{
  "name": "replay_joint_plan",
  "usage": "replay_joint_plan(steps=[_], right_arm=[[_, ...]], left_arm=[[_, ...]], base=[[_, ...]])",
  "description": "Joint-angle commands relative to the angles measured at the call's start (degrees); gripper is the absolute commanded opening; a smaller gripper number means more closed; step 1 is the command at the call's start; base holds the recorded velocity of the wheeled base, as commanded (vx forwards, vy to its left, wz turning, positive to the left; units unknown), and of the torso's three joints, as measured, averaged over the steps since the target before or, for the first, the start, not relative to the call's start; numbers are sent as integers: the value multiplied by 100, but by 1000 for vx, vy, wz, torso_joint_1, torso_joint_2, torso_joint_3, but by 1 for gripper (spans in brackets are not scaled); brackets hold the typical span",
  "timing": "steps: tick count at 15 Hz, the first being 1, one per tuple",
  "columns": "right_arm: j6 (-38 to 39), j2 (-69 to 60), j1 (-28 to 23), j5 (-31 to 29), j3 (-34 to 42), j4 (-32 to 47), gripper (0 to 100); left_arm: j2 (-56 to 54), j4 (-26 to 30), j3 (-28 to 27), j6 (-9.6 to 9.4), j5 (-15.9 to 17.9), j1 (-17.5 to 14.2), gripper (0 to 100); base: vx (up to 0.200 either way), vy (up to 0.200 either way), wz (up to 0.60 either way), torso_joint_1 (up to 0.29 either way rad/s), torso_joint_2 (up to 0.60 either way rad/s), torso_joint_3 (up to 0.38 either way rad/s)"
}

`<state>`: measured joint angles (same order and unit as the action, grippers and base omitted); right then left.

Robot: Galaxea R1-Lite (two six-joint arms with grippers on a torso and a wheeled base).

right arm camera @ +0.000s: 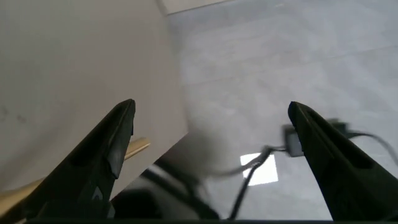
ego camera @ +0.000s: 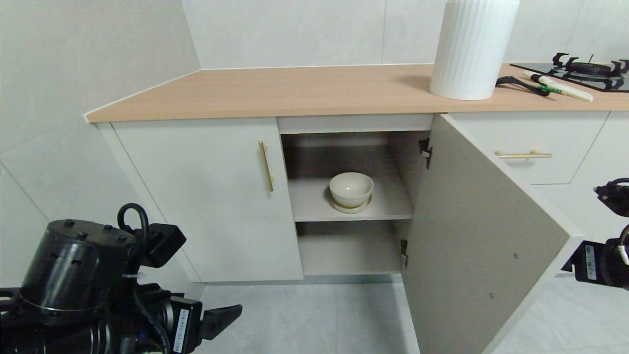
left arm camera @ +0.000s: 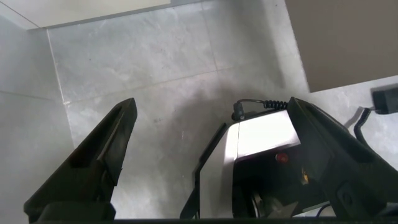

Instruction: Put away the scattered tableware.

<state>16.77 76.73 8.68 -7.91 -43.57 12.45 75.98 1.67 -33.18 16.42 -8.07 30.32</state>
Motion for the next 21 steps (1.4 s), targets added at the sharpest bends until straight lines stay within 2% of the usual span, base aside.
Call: replay_joint_plan(steps=[1,4,7,10,12,16,18,21], right_arm=[[414,229,670,9,15,-41,100],[1021,466,1373,0,252,-779,100],[1205,738,1663,0,692,-1886,100],[1249,1020,1786,9,912,-2581,100],[1241,1187,1786,106,903,-2818,100],[986,1705,1874,774,578,-3398,100],[652,2101,1892,774,235,-3416,100],[573,2540,1980,765,-126,-3451,100]], left_arm=[[-5,0,-4,1,-2,0,100],[4,0,-4,1,-2,0,100],[-5,0,-4,1,-2,0,100],[-13,0,-4,1,-2,0,100],[4,0,-4,1,-2,0,100],[-101,0,-57,10,-54,-35,100],[-84,0,-57,10,-54,-35,100],[-84,0,-57,10,-63,-35,100]], base=[[0,0,0,0,0,0],[0,0,0,0,0,0],[0,0,0,0,0,0],[0,0,0,0,0,0],[0,0,0,0,0,0],[0,0,0,0,0,0],[0,0,0,0,0,0],[0,0,0,0,0,0]])
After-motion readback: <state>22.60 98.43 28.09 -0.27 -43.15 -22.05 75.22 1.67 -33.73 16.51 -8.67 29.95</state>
